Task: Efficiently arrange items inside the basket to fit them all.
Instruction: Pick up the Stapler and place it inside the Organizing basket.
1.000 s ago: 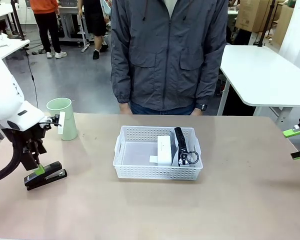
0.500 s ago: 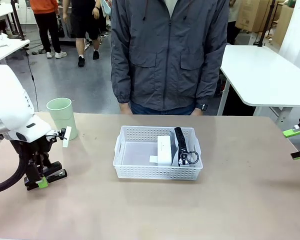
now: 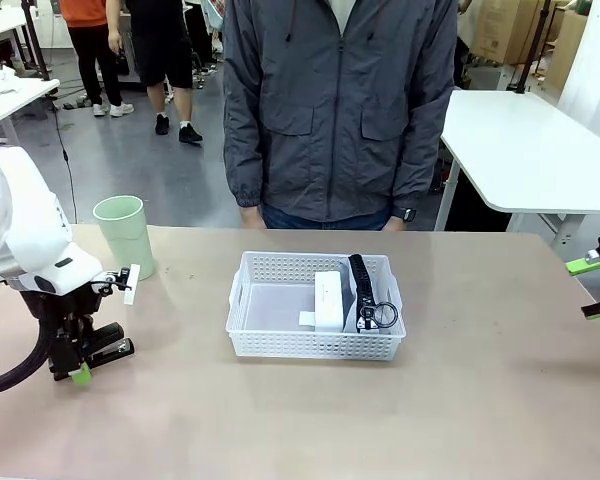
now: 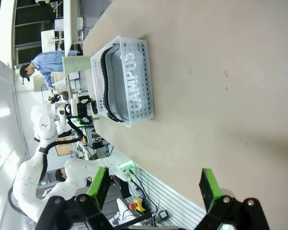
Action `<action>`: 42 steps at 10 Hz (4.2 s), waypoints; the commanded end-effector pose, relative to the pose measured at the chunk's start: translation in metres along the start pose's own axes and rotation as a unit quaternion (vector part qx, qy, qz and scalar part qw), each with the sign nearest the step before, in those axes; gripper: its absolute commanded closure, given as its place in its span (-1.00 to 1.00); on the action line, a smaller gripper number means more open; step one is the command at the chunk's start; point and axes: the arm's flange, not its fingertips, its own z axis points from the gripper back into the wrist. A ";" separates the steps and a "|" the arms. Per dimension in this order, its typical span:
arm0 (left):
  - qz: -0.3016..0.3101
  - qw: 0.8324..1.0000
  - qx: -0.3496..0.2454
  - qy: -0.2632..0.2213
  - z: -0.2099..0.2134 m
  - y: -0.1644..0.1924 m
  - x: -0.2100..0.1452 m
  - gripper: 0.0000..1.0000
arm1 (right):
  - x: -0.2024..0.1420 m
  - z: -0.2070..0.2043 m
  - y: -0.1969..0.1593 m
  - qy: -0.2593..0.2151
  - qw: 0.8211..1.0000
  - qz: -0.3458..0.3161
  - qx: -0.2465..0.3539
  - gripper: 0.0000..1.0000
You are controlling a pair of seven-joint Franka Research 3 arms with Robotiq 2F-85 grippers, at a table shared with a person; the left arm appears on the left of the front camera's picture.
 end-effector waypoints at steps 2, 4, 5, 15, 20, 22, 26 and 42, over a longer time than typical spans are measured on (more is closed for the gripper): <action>0.023 1.000 0.007 -0.010 -0.021 -0.006 -0.008 -1.00 | -0.001 0.002 0.001 0.000 1.000 0.003 0.004 -1.00; 0.025 0.999 0.019 -0.015 -0.020 -0.007 -0.007 -1.00 | -0.001 0.002 0.001 0.000 1.000 0.003 0.004 -1.00; 0.026 0.999 0.022 -0.015 -0.020 -0.007 -0.007 -1.00 | -0.001 0.002 0.001 0.000 1.000 0.003 0.004 -1.00; 0.024 0.999 0.034 -0.016 -0.015 -0.012 -0.009 1.00 | -0.001 0.002 0.001 0.000 1.000 0.003 0.004 -1.00; 0.029 0.996 0.057 -0.062 0.067 -0.047 -0.019 1.00 | -0.001 0.002 0.001 0.000 1.000 0.003 0.004 -1.00; 0.022 0.995 0.023 -0.098 0.119 -0.056 -0.025 1.00 | -0.001 0.002 0.001 0.000 1.000 0.003 0.004 -1.00; -0.046 0.984 0.018 -0.171 0.153 -0.076 -0.041 1.00 | -0.001 0.002 0.001 0.000 1.000 0.003 0.004 -1.00; -0.025 0.977 -0.018 -0.210 0.177 -0.067 0.106 1.00 | -0.001 0.002 0.001 0.000 1.000 0.003 0.004 -1.00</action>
